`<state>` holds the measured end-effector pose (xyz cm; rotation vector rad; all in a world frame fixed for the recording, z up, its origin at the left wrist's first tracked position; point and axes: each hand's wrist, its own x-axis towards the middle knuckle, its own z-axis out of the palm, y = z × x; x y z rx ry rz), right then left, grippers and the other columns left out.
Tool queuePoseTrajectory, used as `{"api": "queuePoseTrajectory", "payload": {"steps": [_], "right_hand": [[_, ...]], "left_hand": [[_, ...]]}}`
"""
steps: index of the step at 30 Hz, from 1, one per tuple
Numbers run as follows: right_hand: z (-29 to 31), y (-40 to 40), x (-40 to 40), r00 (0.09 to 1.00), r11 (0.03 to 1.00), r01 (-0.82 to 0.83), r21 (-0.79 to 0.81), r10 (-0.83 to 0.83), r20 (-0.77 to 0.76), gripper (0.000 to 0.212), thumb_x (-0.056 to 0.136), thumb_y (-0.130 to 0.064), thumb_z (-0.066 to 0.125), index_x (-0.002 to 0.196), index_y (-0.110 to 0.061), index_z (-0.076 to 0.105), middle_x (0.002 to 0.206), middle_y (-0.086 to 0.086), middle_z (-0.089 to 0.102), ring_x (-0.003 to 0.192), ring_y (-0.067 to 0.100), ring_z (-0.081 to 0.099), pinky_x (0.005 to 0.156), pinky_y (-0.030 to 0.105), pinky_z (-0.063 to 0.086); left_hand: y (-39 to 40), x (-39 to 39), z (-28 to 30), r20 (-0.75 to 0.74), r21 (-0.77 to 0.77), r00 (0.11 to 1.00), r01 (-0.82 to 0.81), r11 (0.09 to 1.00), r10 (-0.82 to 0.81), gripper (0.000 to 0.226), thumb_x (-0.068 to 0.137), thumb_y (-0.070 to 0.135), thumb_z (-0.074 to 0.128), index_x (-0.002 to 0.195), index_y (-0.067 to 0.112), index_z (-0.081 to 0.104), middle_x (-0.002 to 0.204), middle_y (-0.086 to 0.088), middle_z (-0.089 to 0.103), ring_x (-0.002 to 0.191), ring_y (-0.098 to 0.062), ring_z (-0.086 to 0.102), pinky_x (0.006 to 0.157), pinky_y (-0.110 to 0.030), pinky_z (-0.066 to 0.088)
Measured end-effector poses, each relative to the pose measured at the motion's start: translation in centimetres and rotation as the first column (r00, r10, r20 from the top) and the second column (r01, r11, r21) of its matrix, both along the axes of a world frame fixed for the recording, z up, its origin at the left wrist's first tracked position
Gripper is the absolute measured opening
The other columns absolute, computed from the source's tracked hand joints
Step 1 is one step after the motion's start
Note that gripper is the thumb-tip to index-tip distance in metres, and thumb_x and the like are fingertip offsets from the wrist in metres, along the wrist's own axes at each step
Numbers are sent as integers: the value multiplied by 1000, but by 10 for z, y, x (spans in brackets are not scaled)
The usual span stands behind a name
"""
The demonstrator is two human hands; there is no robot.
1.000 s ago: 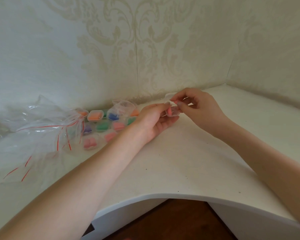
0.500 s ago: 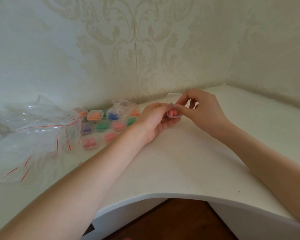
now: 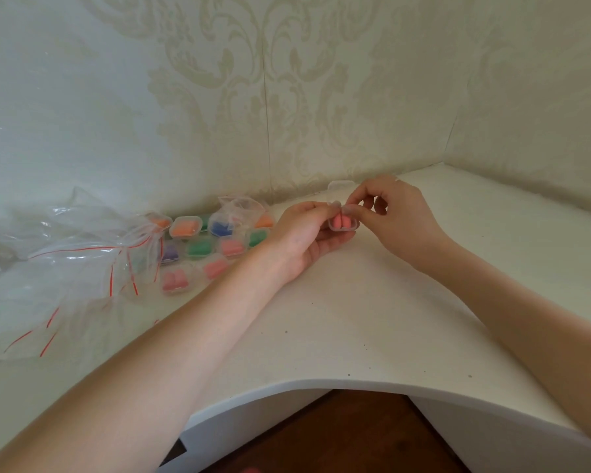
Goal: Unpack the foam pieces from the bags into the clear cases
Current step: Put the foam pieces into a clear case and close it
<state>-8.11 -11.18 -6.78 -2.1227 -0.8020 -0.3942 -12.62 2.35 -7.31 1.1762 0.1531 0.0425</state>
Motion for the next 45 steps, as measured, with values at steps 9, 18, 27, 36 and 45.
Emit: {"api": "queuePoseTrajectory", "payload": {"steps": [9,18,27,36,45], "right_hand": [[-2,2,-2,998,991,-41,127,46,-39,27,82,-28,71,100,-19,53,86,-8,52,62,15,42,57,16,36],[-10,9,-3,995,994,-99,49,100,-19,24,91,-28,59,113,-26,50,101,-1,50,66,5,48,61,9,37],[-11,8,-1,988,992,-105,67,112,-108,57,89,-30,62,137,-25,31,101,-4,46,61,-2,51,61,5,39],[-8,4,0,992,993,-116,19,116,-40,44,73,-33,78,114,-30,62,96,-3,50,69,13,47,64,11,41],[-6,-4,5,1000,997,-8,80,8,0,22,86,-32,67,80,-11,61,78,9,65,60,17,51,59,30,44]], "left_hand": [[0,0,1,7,51,1000,22,998,-23,26,89,-7,46,66,4,51,57,-6,56,56,-13,64,67,-25,58],[0,-2,3,-8,-1,999,40,999,-40,15,90,-3,53,104,-1,59,76,-10,72,66,-13,70,56,-20,54],[0,0,0,0,23,1000,3,1000,-3,8,92,5,56,98,1,58,83,-12,69,67,-14,70,60,-23,55],[-3,-2,0,72,121,997,14,993,-22,14,92,5,51,81,6,59,66,0,59,52,-4,58,54,-18,51],[6,-5,5,-22,-117,984,174,978,-178,33,94,22,37,95,-1,61,76,-15,69,66,-21,66,64,-28,58]]}}
